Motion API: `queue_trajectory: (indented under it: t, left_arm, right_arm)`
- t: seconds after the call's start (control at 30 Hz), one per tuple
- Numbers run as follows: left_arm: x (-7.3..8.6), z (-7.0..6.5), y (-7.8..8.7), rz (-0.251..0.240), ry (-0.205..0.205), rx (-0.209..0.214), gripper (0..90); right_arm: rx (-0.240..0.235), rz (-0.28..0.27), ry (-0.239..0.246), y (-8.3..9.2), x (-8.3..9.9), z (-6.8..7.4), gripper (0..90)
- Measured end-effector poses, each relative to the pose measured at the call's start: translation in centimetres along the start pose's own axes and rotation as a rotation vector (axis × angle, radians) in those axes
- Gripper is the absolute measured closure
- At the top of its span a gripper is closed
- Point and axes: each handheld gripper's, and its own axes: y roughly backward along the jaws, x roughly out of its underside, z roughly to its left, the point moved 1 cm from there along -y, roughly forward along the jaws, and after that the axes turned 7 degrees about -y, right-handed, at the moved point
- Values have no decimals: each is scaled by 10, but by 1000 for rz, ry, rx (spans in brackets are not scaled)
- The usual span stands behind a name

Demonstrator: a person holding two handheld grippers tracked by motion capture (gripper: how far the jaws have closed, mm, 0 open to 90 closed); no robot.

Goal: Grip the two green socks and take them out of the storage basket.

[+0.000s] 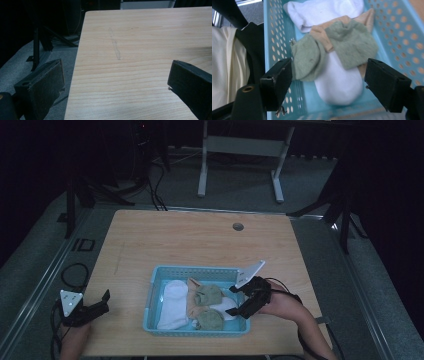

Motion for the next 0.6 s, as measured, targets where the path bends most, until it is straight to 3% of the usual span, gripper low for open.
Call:
queue_trajectory:
  t: [0.6]
  left_arm:
    - [0, 0, 0, -2, 1, 6, 4]
  right_arm:
    - [-45, 117, 21, -48, -19, 6, 414]
